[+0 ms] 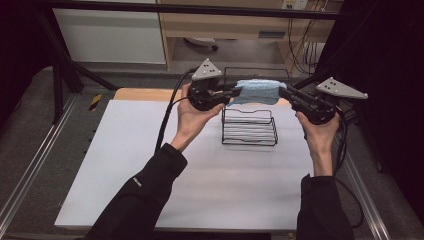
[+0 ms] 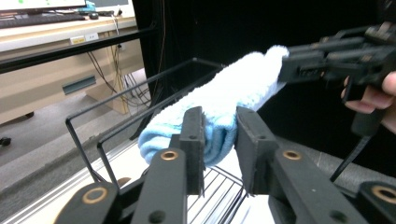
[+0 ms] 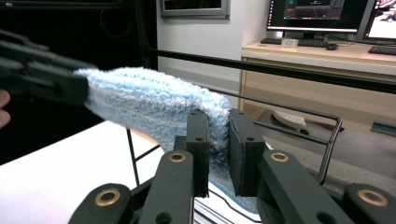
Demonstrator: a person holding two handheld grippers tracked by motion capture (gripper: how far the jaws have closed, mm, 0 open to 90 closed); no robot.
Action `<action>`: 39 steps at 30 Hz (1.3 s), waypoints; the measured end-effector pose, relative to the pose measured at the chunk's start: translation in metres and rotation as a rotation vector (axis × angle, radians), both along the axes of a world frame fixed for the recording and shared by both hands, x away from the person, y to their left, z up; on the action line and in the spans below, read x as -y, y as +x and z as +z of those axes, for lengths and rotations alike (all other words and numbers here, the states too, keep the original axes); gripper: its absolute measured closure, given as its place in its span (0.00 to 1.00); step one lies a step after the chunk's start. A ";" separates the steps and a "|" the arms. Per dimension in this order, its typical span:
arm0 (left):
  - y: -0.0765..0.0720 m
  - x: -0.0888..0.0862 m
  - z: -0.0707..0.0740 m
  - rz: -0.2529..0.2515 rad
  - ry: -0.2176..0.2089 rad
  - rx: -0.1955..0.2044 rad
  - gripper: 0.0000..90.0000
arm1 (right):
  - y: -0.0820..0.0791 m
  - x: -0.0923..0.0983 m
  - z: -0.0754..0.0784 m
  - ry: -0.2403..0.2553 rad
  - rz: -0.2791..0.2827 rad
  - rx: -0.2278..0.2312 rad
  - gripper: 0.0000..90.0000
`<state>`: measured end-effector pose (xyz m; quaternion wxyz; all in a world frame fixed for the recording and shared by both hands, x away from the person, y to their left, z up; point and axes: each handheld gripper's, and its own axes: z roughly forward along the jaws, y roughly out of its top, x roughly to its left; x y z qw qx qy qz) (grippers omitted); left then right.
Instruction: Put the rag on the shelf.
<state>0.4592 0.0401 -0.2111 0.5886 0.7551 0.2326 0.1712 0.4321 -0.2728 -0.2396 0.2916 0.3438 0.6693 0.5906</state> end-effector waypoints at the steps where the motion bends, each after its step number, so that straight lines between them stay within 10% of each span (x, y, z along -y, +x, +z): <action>1: 0.000 -0.002 0.002 0.002 -0.011 -0.001 0.80 | 0.000 0.000 -0.001 0.000 0.003 -0.001 0.89; 11: 0.012 0.009 0.020 0.045 0.003 -0.058 0.94 | -0.004 0.001 -0.008 -0.022 0.026 0.012 0.89; 39: 0.012 0.023 -0.024 -0.021 0.137 -0.114 1.00 | -0.012 0.000 0.007 0.034 0.052 -0.004 0.65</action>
